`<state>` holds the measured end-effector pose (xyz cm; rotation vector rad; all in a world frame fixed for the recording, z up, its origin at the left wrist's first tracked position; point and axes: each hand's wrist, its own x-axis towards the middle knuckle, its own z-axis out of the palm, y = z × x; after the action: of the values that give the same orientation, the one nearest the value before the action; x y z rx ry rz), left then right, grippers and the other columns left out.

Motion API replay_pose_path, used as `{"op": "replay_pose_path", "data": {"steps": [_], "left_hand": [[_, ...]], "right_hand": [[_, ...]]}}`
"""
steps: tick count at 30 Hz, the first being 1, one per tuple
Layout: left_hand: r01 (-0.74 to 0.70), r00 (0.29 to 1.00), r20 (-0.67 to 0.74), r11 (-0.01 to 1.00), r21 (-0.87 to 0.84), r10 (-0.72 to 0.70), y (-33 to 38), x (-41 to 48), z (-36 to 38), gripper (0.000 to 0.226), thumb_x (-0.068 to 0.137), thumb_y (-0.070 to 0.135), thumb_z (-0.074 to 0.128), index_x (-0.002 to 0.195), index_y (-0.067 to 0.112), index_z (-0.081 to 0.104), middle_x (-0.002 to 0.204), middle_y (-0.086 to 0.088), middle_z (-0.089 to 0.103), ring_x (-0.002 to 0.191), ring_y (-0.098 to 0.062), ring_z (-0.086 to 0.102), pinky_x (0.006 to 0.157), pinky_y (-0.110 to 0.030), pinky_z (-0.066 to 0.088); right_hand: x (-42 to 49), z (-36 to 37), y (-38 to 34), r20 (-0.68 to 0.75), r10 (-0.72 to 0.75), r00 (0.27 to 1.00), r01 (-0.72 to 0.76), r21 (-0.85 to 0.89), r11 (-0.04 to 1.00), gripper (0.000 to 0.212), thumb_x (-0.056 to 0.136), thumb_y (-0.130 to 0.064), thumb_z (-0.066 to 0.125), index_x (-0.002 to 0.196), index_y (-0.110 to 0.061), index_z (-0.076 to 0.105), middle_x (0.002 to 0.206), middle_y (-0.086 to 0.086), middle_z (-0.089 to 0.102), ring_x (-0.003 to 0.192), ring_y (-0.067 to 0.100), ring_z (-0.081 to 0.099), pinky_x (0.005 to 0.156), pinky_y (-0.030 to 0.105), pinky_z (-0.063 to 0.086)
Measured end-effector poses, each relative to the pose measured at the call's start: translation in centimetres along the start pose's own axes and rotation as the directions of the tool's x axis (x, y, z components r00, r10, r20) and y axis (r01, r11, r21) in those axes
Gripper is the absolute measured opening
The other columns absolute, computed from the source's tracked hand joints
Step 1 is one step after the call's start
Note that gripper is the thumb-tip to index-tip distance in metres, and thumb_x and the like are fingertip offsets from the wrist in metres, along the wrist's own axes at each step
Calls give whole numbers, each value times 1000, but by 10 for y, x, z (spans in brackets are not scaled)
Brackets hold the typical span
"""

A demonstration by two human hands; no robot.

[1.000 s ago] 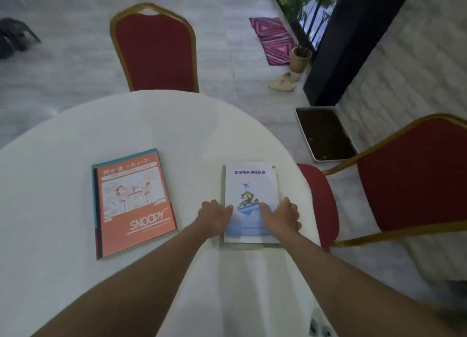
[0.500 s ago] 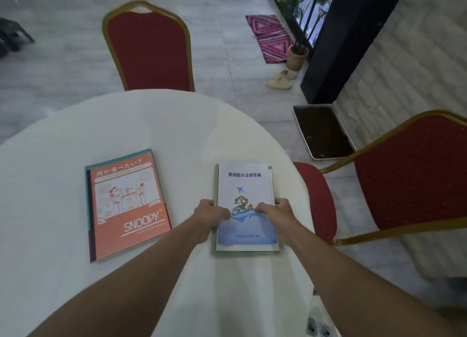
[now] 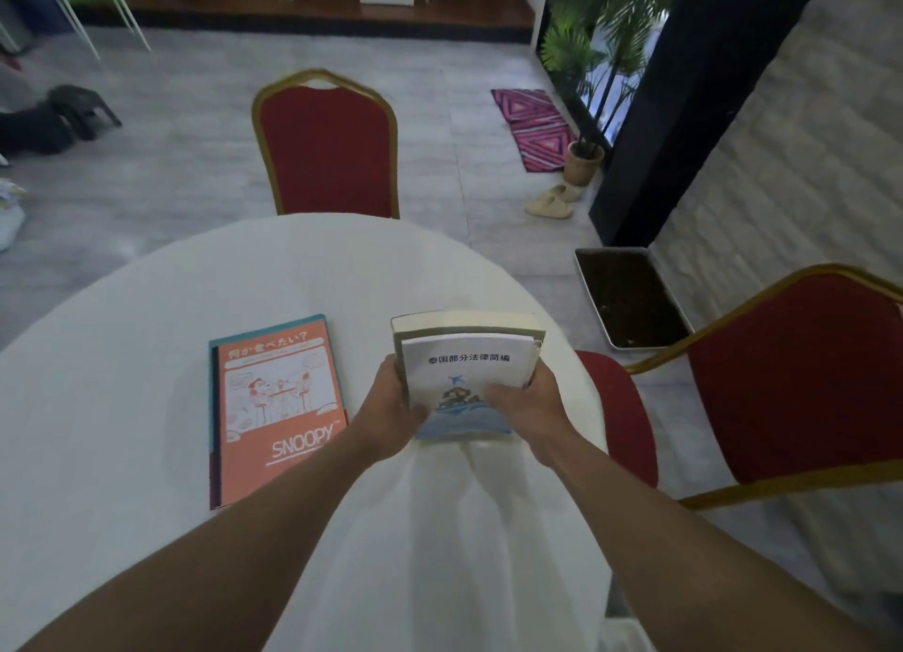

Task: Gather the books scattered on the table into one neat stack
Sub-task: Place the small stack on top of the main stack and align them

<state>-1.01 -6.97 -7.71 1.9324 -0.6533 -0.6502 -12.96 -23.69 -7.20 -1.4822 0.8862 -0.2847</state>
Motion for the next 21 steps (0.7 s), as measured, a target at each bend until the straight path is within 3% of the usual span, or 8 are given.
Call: {"op": "replay_pose_path", "data": {"steps": [3,5,9,14,18,21], "left_hand": [[-44,999,28,993,106,41,-8,-8,2,62,84,-4,62,140,5,36,133,-11,43,127,-21,46,107,-37,46],[-56,998,39,988,145,50,-9,-10,4,63,87,-1,61,142,5,33,134,-10,39,130,-18,42,111,-32,41],[-42,999,3,987,154,42,-12,-11,6,62,87,0,61,142,4,33,134,-10,40,130,-19,42,107,-23,34],[-67,997,-25,989,134,71,-18,-17,8,61,87,-1,62,140,8,33,130,-7,43,124,-15,44,103,-22,37],[-74,997,-18,988,135,77,-22,-18,9,62,87,-1,62,140,10,32,130,-5,41,124,-15,45,105,-26,41],[-80,996,-20,987,142,83,-21,-18,7,63,87,0,63,141,10,33,131,-4,41,123,-14,44,107,-29,42]], "right_hand": [[-9,6,21,-20,-15,1000,14,-46,999,52,74,1,67,121,-19,60,109,3,74,102,19,72,77,36,63],[-13,8,27,-28,-29,999,28,-43,999,53,76,0,66,124,-21,57,114,2,72,108,18,69,81,35,62],[-18,8,19,-54,-38,998,34,-69,997,49,84,8,59,122,-22,54,109,-5,67,102,8,64,73,16,51],[-24,9,23,-53,-63,997,59,-77,995,52,83,9,57,125,-22,51,113,-2,66,106,11,62,82,22,51],[-25,10,25,-64,-65,996,60,-86,995,52,84,10,58,122,-26,50,108,-8,64,102,6,60,77,16,49],[-25,11,24,-69,-67,995,60,-93,994,54,83,9,57,124,-25,52,110,-6,65,105,10,61,86,27,52]]}}
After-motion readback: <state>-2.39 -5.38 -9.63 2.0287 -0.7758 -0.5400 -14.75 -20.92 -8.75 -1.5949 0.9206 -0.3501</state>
